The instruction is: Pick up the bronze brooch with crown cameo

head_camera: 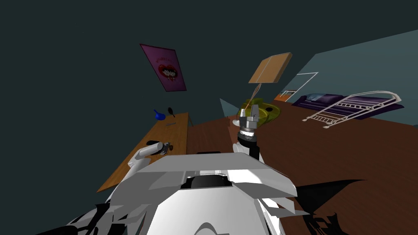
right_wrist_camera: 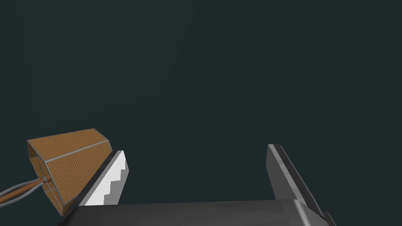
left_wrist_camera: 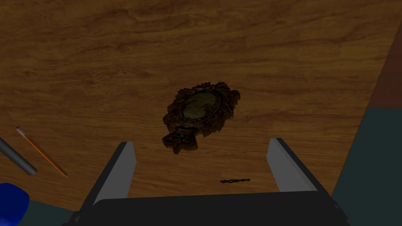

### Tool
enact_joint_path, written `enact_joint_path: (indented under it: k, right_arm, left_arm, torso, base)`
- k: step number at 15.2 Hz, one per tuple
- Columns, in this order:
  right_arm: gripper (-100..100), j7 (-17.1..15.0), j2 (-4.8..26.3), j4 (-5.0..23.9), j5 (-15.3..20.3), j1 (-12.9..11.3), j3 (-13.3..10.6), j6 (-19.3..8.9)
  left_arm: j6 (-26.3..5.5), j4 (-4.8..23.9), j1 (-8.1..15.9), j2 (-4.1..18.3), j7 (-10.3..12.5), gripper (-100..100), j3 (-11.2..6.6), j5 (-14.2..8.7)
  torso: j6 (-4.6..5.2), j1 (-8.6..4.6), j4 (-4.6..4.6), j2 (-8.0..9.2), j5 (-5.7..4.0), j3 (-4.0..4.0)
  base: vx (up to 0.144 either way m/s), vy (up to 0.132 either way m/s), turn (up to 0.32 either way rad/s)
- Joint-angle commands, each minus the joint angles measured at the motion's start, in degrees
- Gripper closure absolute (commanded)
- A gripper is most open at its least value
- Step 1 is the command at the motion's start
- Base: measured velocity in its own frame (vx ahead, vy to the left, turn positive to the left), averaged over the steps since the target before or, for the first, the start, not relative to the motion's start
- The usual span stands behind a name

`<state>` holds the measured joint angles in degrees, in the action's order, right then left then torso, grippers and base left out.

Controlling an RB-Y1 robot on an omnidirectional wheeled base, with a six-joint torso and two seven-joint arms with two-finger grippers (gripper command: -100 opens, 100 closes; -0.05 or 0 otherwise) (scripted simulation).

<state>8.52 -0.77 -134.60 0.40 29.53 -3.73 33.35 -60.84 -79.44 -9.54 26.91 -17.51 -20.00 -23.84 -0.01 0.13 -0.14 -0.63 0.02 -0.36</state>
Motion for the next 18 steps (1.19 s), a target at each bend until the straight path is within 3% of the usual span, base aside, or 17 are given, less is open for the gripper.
enact_joint_path:
  k: [1, 2, 10, 11, 12, 16, 18]
  right_arm:
    - [0, 0.00, 0.00, 0.00, 0.00, 0.00, 0.00, 0.00]
    - [0, 0.00, 0.00, 0.00, 0.00, -0.01, 0.00, 0.00]
    - [0, 0.00, 0.00, 0.01, 0.00, -0.02, -0.01, -0.01]
    - [0, 0.00, 0.00, 0.01, 0.00, -0.02, -0.01, -0.01]
    - [0, 0.00, 0.00, 0.01, 0.00, -0.02, 0.00, -0.01]
    - [0, 0.00, 0.00, 0.01, 0.00, -0.02, -0.01, 0.00]
    - [0, 0.00, 0.00, 0.01, 0.00, -0.02, 0.00, 0.00]
  left_arm:
    - [0.00, 0.00, 0.00, 0.00, 0.00, -100, 0.00, 0.00]
    - [0.83, 2.00, 0.94, 0.17, -0.19, -100, 0.18, -0.09]
    - [5.36, 9.59, 4.55, 0.89, -0.95, -100, 1.04, -0.44]
    - [4.57, 8.38, 3.95, 0.77, -0.83, -100, 0.90, -0.40]
    - [4.82, 8.64, 4.05, 0.78, -0.87, 100, 0.93, -0.41]
    - [4.77, 8.61, 4.06, 0.80, -0.87, 100, 0.93, -0.40]
    - [3.10, 5.79, 2.75, 0.53, -0.57, 100, 0.61, -0.27]
  torso:
    - [0.00, 0.00, 0.00, 0.00, 0.00, 0.00]
    - [0.01, -0.01, 0.02, 0.12, 0.00, 0.06]
    - [0.01, -0.05, 0.15, 0.70, -0.01, 0.40]
    - [0.01, -0.06, 0.15, 0.70, -0.01, 0.40]
    - [0.00, -0.06, 0.15, 0.68, -0.01, 0.39]
    - [-0.02, 0.02, 0.13, 0.61, 0.06, 0.35]
    - [-0.03, 0.03, 0.13, 0.58, 0.05, 0.34]
  base:
    - [0.070, 0.008, 0.019]
    - [0.016, 0.001, -0.012]
    - [-0.032, -0.001, -0.018]
    - [-0.019, -0.001, -0.008]
    - [-0.007, 0.000, 0.000]
    - [0.000, 0.000, 0.000]
    - [0.024, 0.002, 0.026]
